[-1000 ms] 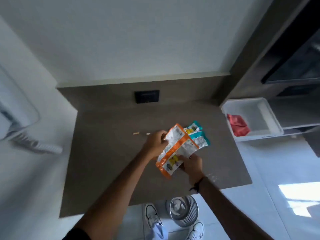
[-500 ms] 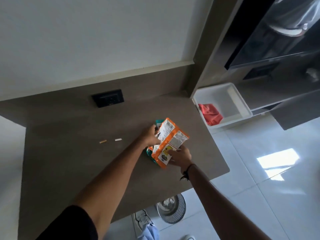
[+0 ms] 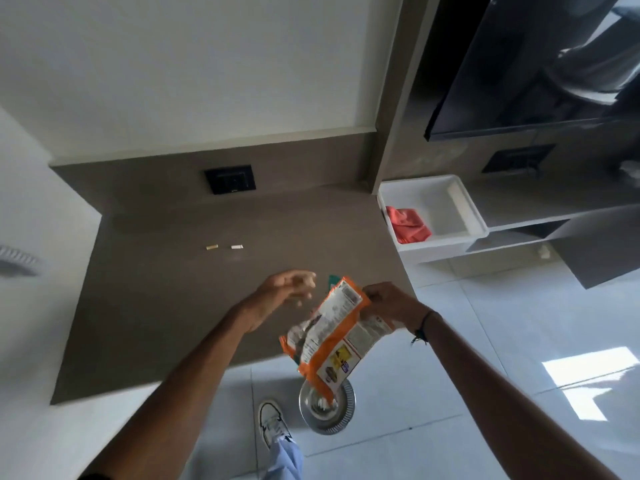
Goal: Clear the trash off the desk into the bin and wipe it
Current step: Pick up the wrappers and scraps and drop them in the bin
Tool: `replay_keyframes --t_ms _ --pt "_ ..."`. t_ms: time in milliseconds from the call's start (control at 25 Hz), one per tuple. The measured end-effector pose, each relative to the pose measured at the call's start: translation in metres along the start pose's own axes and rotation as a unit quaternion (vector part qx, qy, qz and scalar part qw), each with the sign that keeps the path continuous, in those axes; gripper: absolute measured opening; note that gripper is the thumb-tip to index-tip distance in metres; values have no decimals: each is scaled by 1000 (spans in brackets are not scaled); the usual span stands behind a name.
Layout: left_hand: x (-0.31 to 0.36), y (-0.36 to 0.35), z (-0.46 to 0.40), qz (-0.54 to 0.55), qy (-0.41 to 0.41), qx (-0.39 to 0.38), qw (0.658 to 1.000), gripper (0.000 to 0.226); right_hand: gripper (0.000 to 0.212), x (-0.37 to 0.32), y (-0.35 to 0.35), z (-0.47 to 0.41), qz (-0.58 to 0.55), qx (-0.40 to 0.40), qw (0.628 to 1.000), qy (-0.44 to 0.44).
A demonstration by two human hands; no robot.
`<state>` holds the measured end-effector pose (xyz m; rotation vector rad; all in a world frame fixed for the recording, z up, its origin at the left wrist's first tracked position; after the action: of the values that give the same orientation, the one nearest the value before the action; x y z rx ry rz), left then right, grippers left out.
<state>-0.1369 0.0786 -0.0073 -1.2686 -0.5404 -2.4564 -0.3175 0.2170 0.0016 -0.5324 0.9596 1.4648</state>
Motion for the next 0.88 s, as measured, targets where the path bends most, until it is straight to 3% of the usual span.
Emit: replay_keyframes --t_ms 80,200,280,520,720,880 --pt "-20 -8 4 -95 -15 125 987 56 13 26 -5 27 56 18 998 12" --pt "-67 -39 -5 -420 -8 136 897 69 13 73 -25 55 126 64 990 19" --pt "-92 -52 -10 -495 -26 155 855 74 17 113 -46 58 147 106 983 5" --pt "-104 -56 -20 -578 -47 223 783 66 15 250 -108 -4 69 187 976 -83" --pt "-107 -51 -27 -579 -54 232 779 69 20 330 -148 -61 56 195 967 -155" --pt "-104 -46 -29 -581 -54 233 778 69 30 333 -160 -66 60 175 967 -174"
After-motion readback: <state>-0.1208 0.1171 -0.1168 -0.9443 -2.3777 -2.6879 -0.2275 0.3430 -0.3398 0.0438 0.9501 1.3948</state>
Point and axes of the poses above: each hand's wrist, its own z-axis away from the middle knuckle, its own y-axis out of the back of the hand, x = y × z, the point moved 8 cm from there along -z, towards the middle knuckle, and after that the axes turned 8 degrees about -z, right-handed, at the moved point
